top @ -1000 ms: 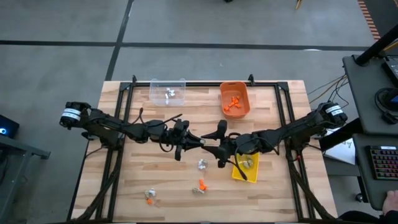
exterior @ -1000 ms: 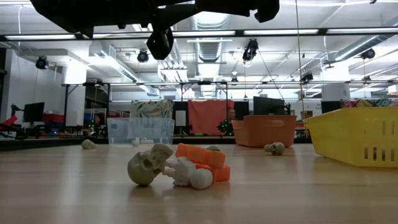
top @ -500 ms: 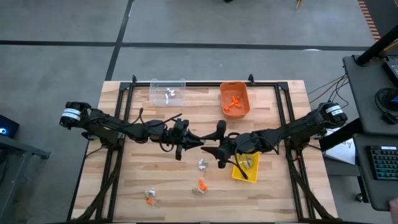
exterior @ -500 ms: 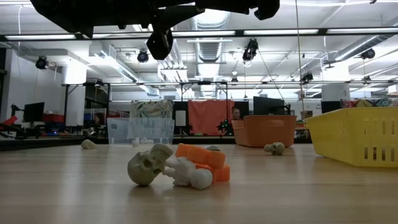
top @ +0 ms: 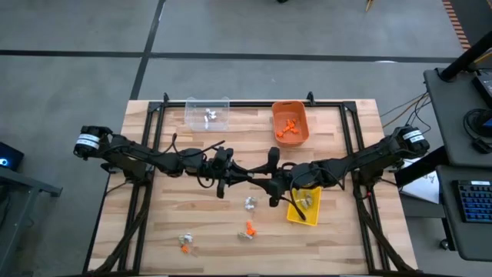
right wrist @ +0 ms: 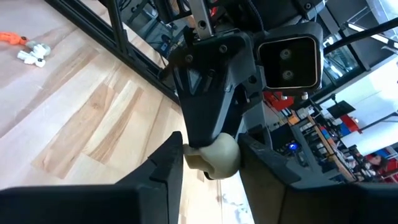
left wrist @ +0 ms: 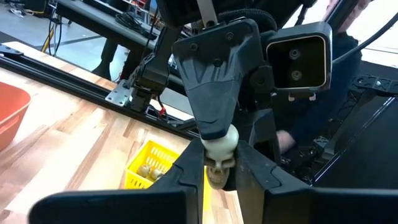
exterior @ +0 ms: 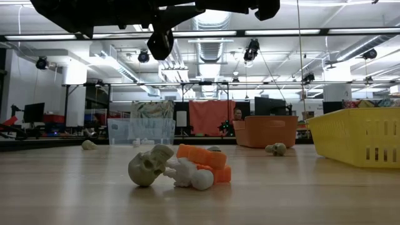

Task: Sort Halloween decoration
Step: Put the gray skull toy into the yellow bin

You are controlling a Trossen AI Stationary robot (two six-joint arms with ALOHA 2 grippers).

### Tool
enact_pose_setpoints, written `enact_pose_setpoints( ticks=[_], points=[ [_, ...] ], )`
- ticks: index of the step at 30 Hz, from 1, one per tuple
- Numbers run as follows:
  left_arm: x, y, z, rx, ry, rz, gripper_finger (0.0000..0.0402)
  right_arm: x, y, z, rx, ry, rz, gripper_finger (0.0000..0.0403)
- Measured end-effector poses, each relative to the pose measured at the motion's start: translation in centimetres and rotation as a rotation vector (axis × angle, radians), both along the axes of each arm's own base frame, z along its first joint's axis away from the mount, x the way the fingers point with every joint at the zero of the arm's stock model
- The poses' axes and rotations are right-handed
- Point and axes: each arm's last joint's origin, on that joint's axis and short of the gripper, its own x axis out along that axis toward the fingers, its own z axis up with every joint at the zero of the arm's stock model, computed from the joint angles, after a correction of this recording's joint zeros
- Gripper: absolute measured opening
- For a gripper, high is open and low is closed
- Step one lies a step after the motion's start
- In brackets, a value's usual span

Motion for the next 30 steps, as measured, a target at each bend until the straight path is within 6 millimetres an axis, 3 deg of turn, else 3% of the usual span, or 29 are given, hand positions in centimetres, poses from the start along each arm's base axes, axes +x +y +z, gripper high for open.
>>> enact_pose_setpoints(
  ticks=[14, 18, 26, 30],
  points=[
    [0.00, 0.00, 0.08, 0.003, -0.009, 0.000, 0.0134, 0.01, -0.04, 0.00, 0.011, -0.002, -0.004, 0.0114],
    [0.00, 0.00, 0.08, 0.005, -0.009, 0.000, 0.0115, 0.01, -0.04, -0.01, 0.014, -0.002, -0.005, 0.0111],
    [-0.01, -0.01, 0.05, 0.004, -0.004, -0.003, 0.0020, -0.03, 0.00, -0.09, 0.003, 0.005, -0.001, 0.0083],
    [-0.01, -0.01, 0.05, 0.002, -0.004, -0.003, 0.0016, -0.04, 0.00, -0.08, -0.002, 0.007, 0.000, 0.0074]
  ],
)
